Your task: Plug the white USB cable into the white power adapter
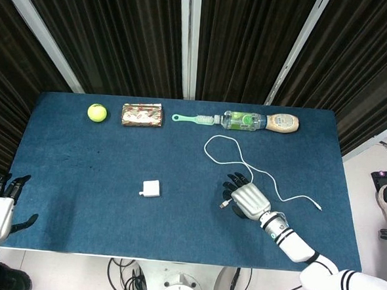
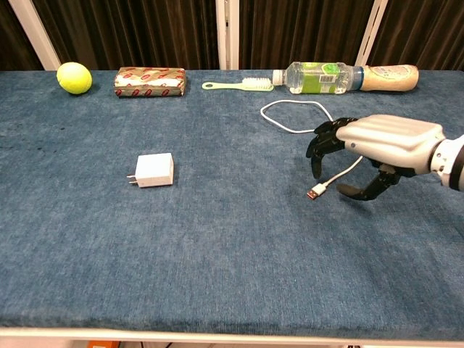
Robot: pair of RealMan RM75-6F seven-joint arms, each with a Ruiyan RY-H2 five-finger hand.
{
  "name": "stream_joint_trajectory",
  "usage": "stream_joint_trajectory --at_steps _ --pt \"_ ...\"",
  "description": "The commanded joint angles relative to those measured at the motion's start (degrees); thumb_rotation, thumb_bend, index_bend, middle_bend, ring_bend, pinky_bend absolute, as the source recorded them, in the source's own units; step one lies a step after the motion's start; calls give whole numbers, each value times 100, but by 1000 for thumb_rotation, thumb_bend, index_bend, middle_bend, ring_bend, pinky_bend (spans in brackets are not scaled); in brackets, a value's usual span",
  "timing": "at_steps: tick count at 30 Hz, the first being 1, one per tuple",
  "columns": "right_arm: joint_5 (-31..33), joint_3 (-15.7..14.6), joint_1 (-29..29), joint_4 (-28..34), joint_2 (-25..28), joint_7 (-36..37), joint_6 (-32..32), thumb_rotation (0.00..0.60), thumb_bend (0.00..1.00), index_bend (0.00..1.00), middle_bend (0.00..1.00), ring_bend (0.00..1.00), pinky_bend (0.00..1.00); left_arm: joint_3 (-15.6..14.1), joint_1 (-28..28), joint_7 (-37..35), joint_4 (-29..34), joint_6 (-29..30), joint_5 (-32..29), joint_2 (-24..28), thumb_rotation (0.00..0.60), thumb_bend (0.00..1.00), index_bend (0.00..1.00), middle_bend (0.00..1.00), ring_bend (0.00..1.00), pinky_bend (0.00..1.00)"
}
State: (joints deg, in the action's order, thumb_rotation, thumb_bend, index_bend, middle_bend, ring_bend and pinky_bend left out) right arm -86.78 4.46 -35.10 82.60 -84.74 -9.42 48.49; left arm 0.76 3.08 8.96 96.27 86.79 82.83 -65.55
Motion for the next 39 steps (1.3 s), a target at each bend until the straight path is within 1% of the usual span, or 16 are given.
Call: stream_joint_trajectory --at_steps 1,6,13,15,17,19,21,22,24,28,29,33,34,39 --pt "50 -67 -31 -50 -45 -51 -45 600 379 392 175 0 0 13 -2 -7 -6 -11 -15 -10 600 157 121 163 44 0" --pt "24 -209 -12 11 -9 -79 16 600 382 393 174 0 0 32 -3 3 12 -34 -30 -17 600 154 121 163 44 0" --pt "-293 -588 277 395 382 -107 525 600 386 392 177 0 0 43 -9 27 30 -51 -19 -35 600 153 121 163 44 0" --pt "-355 -640 337 439 461 -126 651 600 375 393 178 0 0 48 -1 38 46 -71 -21 -35 600 153 121 163 44 0" --pt "-470 -656 382 372 482 -144 837 600 333 394 182 0 0 51 6 55 72 -80 -10 -36 600 153 121 163 44 0" --pt "-710 -676 394 145 416 -53 1077 600 224 395 196 0 0 47 7 71 102 -85 6 -31 600 153 121 163 44 0" --pt "-960 -718 371 -124 335 127 1261 600 141 394 208 0 0 45 2 86 133 -87 5 -16 600 152 121 162 44 0" --pt "-1114 -740 345 -324 267 259 1377 600 117 393 212 0 0 50 -2 100 155 -81 0 -7 600 152 121 162 43 0" --pt "-1315 -782 287 -597 173 453 1493 600 107 392 217 0 0 57 -7 121 190 -73 -8 3 600 150 121 160 44 0" --pt "-1659 -871 122 -1071 -6 797 1630 600 112 400 231 5 0 59 -18 196 267 -60 -7 19 600 149 121 159 44 0" --pt "-1709 -887 87 -1149 -36 848 1640 600 128 409 238 9 0 59 -21 210 285 -59 -10 23 600 148 121 158 44 0" --pt "-1842 -940 -53 -1450 -144 995 1615 600 246 426 247 14 0 61 -29 267 357 -74 -46 46 600 148 121 155 44 0" --pt "-1873 -954 -90 -1526 -174 1031 1614 600 260 427 247 14 0 60 -29 287 378 -85 -56 53 600 148 121 155 44 0" --pt "-1973 -1030 -207 -1752 -268 1161 1613 600 275 435 249 18 0 52 -34 346 464 -114 -87 87 600 148 121 153 44 0"
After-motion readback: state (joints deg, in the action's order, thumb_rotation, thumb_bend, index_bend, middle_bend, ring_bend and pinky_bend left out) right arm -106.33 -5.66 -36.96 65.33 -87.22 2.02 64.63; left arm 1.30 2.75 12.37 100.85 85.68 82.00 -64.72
